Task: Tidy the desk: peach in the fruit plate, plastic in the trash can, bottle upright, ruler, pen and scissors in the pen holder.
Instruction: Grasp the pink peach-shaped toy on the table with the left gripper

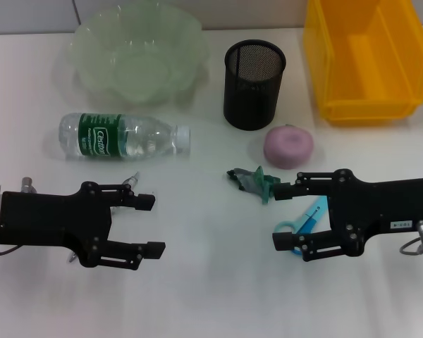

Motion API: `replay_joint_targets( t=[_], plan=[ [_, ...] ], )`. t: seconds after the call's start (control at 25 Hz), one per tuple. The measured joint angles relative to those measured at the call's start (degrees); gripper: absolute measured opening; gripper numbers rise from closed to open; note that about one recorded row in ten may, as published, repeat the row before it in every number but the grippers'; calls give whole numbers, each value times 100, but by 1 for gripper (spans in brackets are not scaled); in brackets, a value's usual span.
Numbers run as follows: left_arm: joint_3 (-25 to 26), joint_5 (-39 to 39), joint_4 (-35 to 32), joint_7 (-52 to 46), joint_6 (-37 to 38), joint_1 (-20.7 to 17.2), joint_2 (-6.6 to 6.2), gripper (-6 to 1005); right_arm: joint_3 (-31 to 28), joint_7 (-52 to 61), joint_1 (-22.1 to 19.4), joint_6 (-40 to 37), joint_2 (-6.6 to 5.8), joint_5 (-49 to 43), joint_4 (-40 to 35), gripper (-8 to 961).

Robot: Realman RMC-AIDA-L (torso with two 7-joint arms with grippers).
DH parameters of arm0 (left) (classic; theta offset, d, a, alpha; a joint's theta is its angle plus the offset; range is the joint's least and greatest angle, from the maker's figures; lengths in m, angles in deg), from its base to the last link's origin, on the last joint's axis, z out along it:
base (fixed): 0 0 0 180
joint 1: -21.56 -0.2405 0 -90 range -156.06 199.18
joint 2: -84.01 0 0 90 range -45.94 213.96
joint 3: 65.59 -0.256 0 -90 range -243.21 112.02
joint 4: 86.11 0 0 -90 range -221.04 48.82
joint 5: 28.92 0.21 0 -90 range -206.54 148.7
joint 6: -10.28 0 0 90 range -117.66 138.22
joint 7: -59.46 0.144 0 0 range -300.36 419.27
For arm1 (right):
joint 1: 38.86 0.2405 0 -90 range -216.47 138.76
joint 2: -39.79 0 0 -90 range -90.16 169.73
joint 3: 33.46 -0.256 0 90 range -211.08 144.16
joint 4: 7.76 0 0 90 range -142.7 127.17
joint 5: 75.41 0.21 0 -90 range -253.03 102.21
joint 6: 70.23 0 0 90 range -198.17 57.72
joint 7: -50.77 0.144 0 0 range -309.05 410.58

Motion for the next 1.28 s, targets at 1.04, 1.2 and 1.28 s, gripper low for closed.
replay_joint_targets(
  t=[1.04,1.2,1.28],
  plan=[
    [18,-35,70,35,-147,17,94,811,-329,-944,-236,51,-10,517,940,797],
    [18,-86,70,35,-213,53,123,811,-698,-1231,-343,-51,-23,604,1194,797],
    [16,-135,73,35,-239,60,130,812,-978,-1485,-429,-146,-24,618,1370,797]
  ],
)
